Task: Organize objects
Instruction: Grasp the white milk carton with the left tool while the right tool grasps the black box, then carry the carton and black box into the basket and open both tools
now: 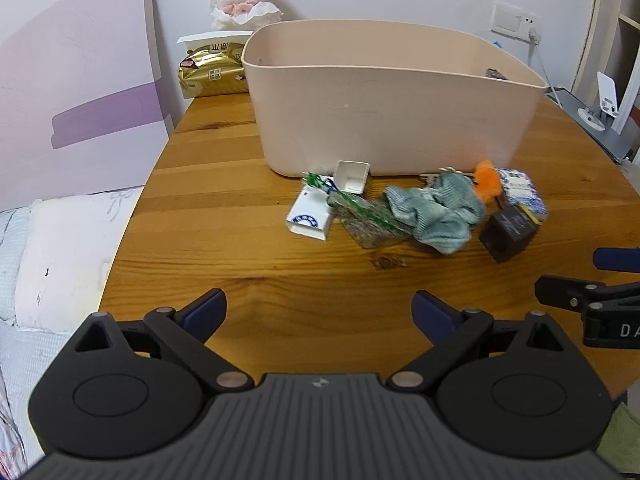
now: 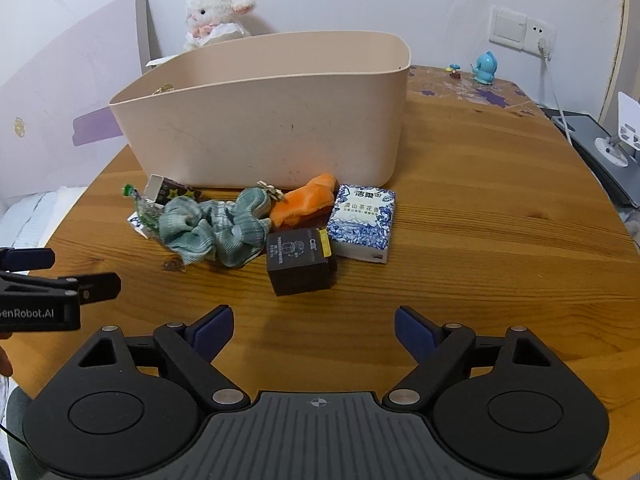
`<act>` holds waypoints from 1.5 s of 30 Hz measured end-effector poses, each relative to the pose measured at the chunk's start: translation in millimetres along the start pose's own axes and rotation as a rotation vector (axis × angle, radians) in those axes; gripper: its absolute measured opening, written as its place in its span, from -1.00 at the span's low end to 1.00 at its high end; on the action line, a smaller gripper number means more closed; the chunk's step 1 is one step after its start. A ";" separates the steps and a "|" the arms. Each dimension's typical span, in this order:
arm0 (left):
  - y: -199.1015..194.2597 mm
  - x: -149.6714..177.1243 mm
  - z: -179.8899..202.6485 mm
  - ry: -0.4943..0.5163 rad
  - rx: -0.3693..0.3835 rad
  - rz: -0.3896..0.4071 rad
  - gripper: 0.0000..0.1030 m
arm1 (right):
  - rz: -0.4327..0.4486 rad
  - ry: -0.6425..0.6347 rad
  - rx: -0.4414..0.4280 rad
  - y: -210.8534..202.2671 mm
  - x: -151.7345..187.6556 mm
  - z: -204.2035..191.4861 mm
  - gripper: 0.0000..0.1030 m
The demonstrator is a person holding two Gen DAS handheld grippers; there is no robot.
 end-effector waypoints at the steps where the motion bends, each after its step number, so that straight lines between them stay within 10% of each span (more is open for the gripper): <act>1: 3.2 -1.4 -2.4 0.000 -0.001 -0.001 0.88 | -0.001 -0.001 0.000 2.5 -1.1 0.1 0.69; 19: 64.7 -24.5 -26.0 0.082 0.029 -0.021 0.66 | -0.009 -0.051 0.016 44.8 -22.1 -11.9 0.25; 29: 78.6 -39.2 -20.2 0.133 0.100 0.032 0.23 | 0.006 -0.079 0.038 47.4 -29.0 -18.6 -0.19; 34: 79.4 -39.9 -8.8 0.159 0.156 0.047 -0.31 | -0.001 -0.075 0.035 43.7 -27.4 -18.4 -0.19; 45: 53.5 -30.7 -9.7 0.136 0.114 0.064 -0.36 | 0.069 -0.057 0.025 4.5 -30.0 -13.2 -0.19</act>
Point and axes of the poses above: each gripper's, at about its wrist camera, not at the fingertips, and y roughly the way its jaws point, z to its right, x to its underside, the point moved 9 cm from there along y, roughly the way its jaws point, and after that the axes turned 8 degrees about x, right-handed, at the moved point
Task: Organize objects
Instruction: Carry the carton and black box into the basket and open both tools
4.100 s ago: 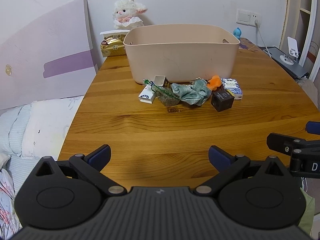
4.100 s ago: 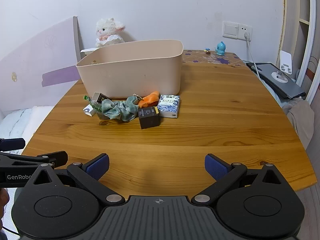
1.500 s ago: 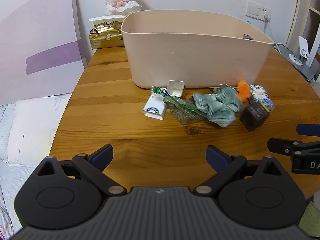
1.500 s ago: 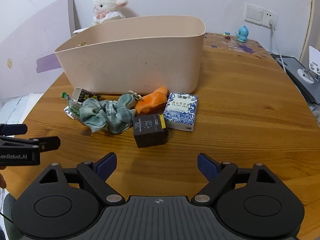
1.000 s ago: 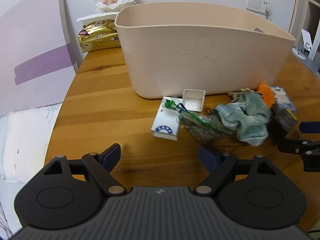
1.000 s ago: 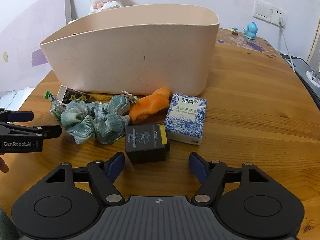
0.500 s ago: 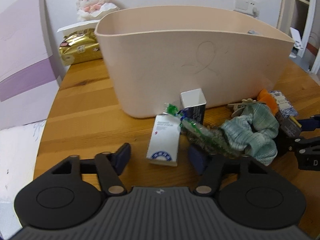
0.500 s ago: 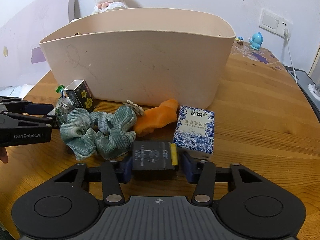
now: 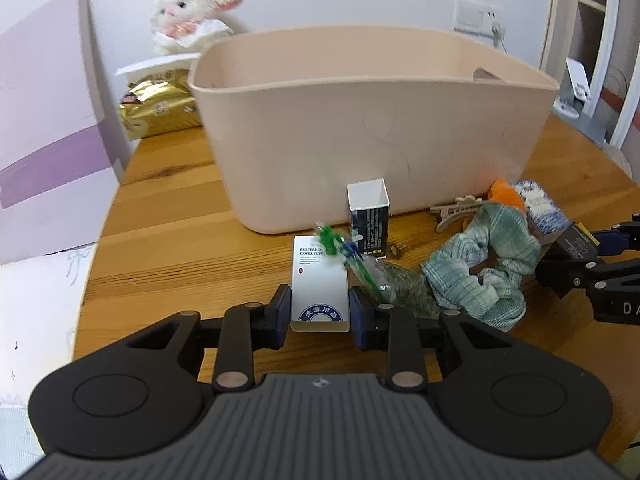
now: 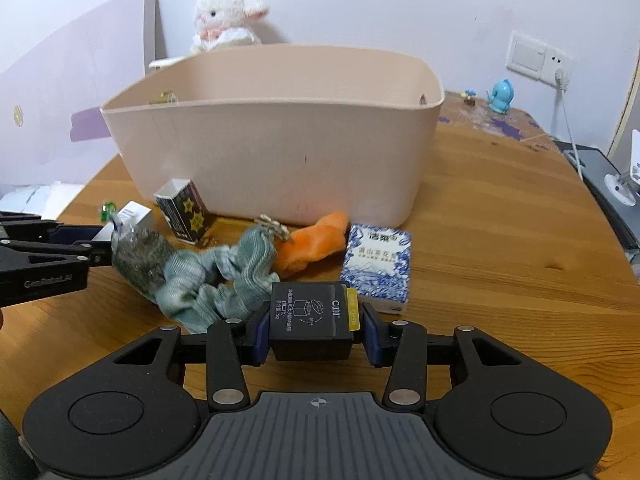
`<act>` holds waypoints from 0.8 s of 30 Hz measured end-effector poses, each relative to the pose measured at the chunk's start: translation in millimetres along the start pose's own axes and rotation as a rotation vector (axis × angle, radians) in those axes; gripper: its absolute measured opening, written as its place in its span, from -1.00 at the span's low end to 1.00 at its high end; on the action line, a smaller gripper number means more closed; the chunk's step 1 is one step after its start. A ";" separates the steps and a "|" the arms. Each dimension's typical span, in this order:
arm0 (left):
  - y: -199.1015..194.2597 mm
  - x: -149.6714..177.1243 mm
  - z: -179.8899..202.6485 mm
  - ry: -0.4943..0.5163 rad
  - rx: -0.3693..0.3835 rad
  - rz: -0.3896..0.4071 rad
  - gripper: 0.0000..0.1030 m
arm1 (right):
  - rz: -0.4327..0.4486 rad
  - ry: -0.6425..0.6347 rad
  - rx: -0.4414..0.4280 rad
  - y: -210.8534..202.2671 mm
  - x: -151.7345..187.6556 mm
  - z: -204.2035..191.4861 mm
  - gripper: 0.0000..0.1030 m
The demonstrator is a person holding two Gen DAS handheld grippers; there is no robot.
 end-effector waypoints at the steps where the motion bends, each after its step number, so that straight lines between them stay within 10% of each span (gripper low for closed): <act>1: -5.9 -0.6 0.0 -0.006 -0.005 0.008 -0.36 | 0.009 0.003 -0.001 -3.6 -2.2 1.8 -0.19; 24: -63.5 -117.8 19.9 0.039 -0.117 0.237 -0.36 | 0.272 0.043 -0.056 -33.9 -140.1 41.2 -0.19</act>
Point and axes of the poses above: each gripper's, at about its wrist camera, not at the fingertips, and y roughly the way its jaws point, z to its right, x to its underside, the point moved 9 cm from there along y, roughly the way its jaws point, and after that the axes turned 8 degrees about x, right-handed, at the moved point
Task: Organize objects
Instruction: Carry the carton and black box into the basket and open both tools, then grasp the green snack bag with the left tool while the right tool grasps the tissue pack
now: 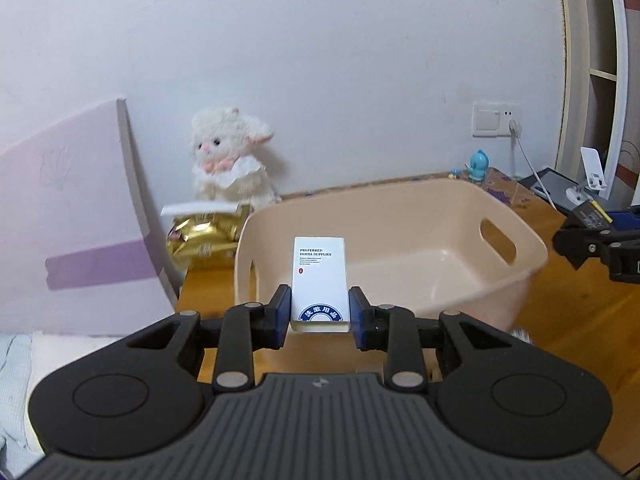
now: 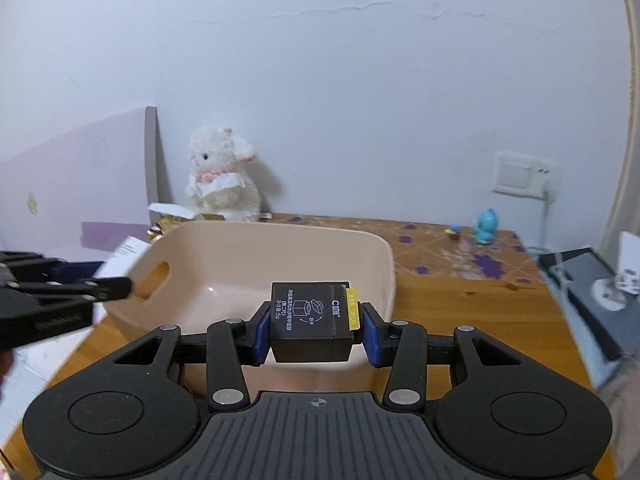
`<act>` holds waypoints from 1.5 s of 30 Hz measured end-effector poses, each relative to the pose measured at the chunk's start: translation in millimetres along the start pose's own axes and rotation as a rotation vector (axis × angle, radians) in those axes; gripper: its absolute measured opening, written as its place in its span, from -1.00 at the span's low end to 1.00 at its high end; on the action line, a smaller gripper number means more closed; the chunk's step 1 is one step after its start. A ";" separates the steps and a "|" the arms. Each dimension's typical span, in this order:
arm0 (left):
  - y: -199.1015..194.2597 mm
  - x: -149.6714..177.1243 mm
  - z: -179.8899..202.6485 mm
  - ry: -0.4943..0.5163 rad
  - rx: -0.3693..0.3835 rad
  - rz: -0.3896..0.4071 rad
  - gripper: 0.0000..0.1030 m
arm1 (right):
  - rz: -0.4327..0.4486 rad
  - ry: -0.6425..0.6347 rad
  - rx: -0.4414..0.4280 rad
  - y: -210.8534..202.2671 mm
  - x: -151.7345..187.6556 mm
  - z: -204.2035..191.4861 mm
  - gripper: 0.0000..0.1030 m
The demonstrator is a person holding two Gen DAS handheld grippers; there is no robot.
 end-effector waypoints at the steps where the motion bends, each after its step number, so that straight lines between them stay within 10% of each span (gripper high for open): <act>1: 6.8 -5.0 1.1 0.002 -0.003 0.000 -0.36 | -0.004 0.000 0.003 7.7 -4.1 0.3 -0.19; 17: 126.1 11.6 8.0 -0.052 -0.027 -0.262 -0.36 | -0.228 -0.100 0.025 114.8 16.6 -10.8 -0.19; 22: 137.6 22.4 8.4 -0.078 -0.010 -0.295 -0.34 | -0.202 -0.094 0.033 110.1 14.6 -7.5 0.21; 29: 113.9 8.1 10.7 -0.068 -0.017 -0.222 0.58 | -0.109 -0.071 0.045 64.3 -6.7 -3.4 0.77; 45: 15.5 8.6 18.3 -0.093 -0.046 -0.124 0.72 | -0.052 -0.055 0.062 -36.1 8.6 0.1 1.00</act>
Point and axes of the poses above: each gripper's, at about its wrist camera, not at the fingertips, and y roughly the way its jaws point, z to its right, x to its underside, the point moved 9 cm from there along y, roughly the way its jaws point, and after that the axes turned 8 degrees about x, right-handed, at the moved point
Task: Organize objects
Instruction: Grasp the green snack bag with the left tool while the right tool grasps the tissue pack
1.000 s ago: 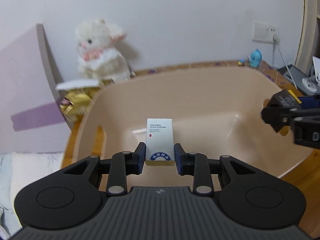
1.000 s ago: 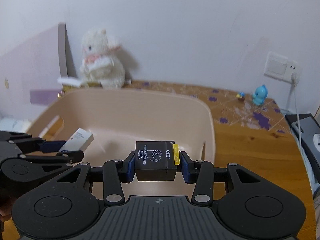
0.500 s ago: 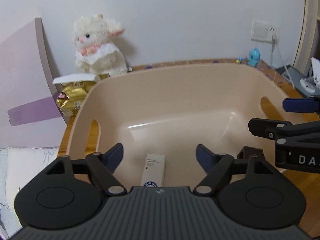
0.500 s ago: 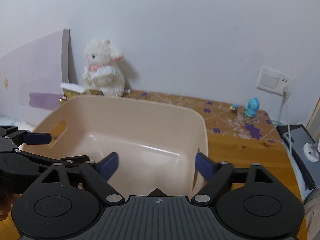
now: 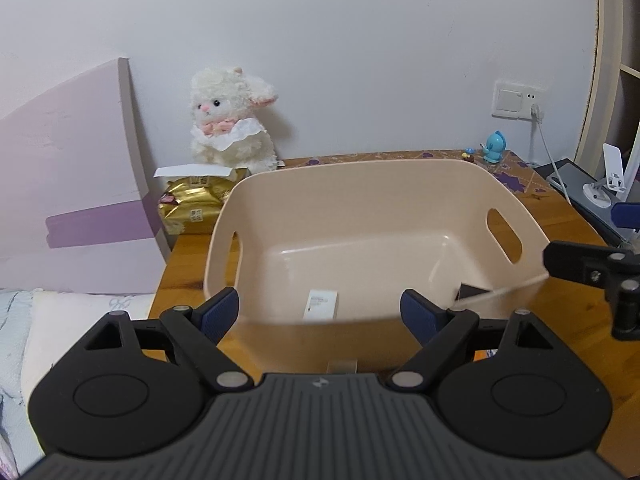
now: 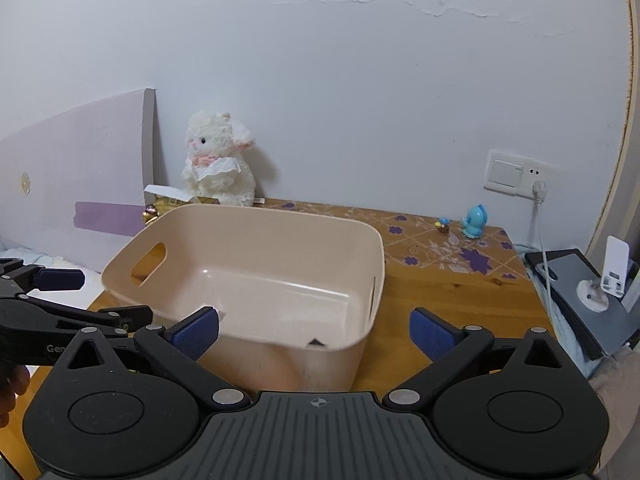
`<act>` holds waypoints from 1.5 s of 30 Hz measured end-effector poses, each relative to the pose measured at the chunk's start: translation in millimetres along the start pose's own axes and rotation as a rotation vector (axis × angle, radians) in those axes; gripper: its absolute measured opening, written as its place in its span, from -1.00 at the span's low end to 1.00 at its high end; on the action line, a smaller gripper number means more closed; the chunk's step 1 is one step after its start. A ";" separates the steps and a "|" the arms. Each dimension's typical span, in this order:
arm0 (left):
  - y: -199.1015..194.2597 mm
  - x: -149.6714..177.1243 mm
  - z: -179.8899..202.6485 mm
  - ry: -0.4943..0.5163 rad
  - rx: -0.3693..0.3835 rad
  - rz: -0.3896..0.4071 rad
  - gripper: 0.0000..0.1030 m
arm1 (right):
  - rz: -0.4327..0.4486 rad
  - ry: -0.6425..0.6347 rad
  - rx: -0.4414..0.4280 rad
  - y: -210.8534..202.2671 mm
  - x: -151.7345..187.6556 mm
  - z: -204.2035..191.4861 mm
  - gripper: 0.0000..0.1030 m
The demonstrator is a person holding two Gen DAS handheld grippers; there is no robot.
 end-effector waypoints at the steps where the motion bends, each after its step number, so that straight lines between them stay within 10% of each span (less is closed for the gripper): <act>1: -4.4 3.4 0.1 -0.002 -0.001 0.001 0.72 | -0.003 0.000 0.000 -3.1 3.6 0.0 1.00; 28: 6.1 131.9 -10.9 -0.026 0.007 -0.220 0.81 | -0.295 -0.020 0.015 39.0 133.0 3.5 1.00; 45: 36.0 124.9 -16.3 -0.116 0.083 -0.204 0.81 | -0.336 -0.047 0.018 86.0 145.4 -12.5 1.00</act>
Point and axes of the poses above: each gripper's, at about its wrist camera, not at the fingertips, and y roughly the way its jaws point, z to its right, x to its underside, the point moved 9 cm from there along y, roughly the way its jaws point, and after that the axes turned 8 degrees about x, right-handed, at the moved point
